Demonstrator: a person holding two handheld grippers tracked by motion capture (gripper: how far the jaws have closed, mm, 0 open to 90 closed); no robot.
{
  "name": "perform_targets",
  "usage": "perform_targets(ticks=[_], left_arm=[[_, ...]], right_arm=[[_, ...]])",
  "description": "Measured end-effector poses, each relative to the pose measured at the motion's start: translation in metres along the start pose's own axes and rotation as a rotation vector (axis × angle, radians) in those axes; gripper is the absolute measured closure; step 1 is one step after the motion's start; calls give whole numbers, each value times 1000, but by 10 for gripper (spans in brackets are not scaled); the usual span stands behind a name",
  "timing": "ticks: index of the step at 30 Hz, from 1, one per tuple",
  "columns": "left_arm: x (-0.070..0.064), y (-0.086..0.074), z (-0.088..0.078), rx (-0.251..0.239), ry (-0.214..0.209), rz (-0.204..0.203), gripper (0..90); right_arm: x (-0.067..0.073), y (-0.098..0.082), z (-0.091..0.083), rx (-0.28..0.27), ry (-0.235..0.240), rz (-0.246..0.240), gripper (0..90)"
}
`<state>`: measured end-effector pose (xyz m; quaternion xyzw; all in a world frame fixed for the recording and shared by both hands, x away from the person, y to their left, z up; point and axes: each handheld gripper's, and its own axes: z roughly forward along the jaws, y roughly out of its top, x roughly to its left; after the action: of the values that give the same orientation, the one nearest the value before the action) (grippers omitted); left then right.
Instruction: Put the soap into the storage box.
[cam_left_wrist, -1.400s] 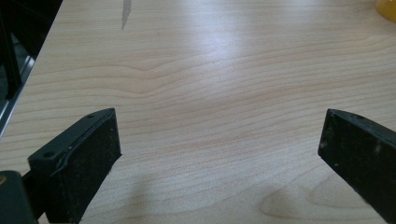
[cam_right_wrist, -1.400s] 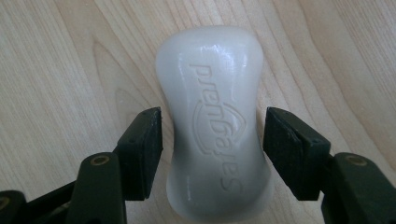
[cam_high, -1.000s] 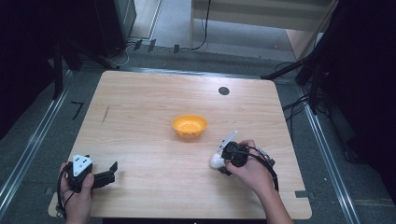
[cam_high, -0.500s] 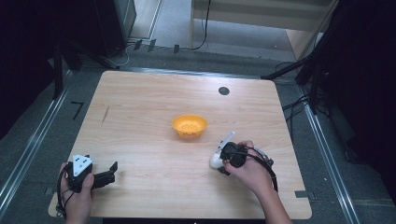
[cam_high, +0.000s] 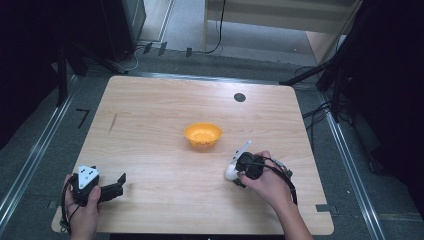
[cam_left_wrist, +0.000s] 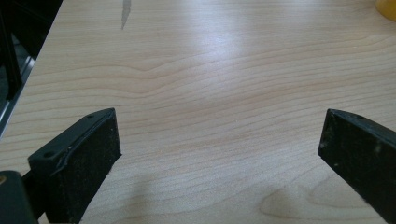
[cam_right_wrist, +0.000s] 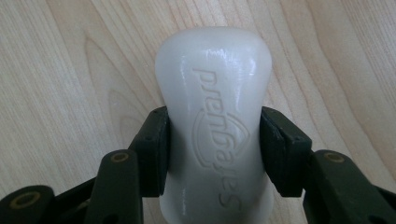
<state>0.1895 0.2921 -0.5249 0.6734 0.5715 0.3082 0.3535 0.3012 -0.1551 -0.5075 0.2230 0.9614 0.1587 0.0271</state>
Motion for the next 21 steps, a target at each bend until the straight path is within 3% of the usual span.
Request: perform_targets(ticks=[21], left_arm=[[1, 0, 0, 2, 1, -4, 0]], right_arm=[[-2, 4, -6, 10, -10, -38, 503]])
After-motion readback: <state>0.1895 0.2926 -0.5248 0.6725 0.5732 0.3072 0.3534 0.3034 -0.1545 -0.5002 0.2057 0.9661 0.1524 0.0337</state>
